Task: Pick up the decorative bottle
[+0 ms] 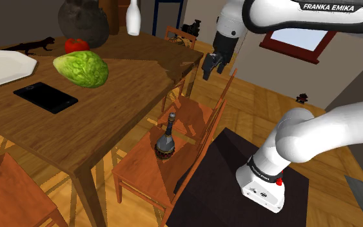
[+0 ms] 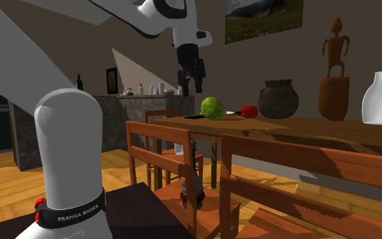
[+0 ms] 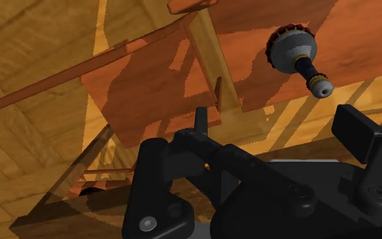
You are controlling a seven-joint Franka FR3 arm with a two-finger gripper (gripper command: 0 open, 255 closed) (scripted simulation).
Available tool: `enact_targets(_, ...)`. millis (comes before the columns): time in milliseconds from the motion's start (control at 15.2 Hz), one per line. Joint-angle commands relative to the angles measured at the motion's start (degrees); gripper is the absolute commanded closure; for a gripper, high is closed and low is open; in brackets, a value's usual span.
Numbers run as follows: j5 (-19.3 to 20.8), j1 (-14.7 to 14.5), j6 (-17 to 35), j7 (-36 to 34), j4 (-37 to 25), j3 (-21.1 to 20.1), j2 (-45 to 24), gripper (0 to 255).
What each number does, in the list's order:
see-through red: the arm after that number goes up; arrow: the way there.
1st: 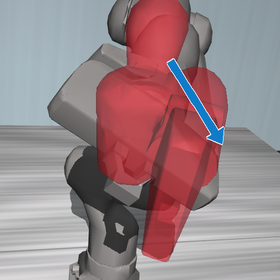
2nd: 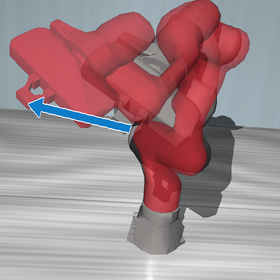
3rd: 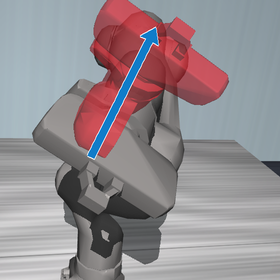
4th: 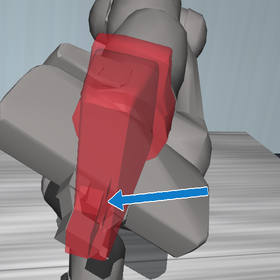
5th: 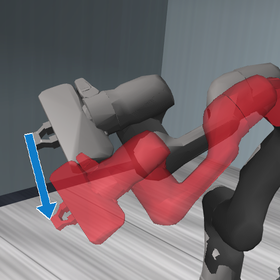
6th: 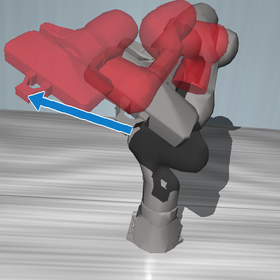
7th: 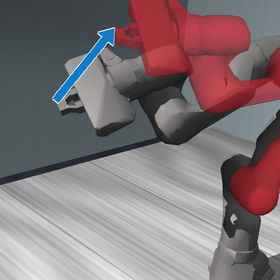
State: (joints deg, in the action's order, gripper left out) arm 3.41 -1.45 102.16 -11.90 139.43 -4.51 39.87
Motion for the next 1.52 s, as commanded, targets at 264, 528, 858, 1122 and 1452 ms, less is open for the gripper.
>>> enact_targets(264, -3.1, -0.7, 11.3, -6.6, 5.0, -3.2, -6.4, 0)
enact_targets(528, -4.6, -1.1, 19.0, -10.7, 6.5, -5.4, -12.7, 0)
enact_targets(858, -5.6, -1.3, 28.6, -16.0, 6.4, -8.2, -22.3, 0)
enact_targets(1122, -5.2, -1.2, 33.9, -18.5, 6.4, -9.3, -27.5, 0)
enact_targets(1452, -4.3, -0.9, 38.4, -19.3, 7.9, -9.6, -30.6, 0)
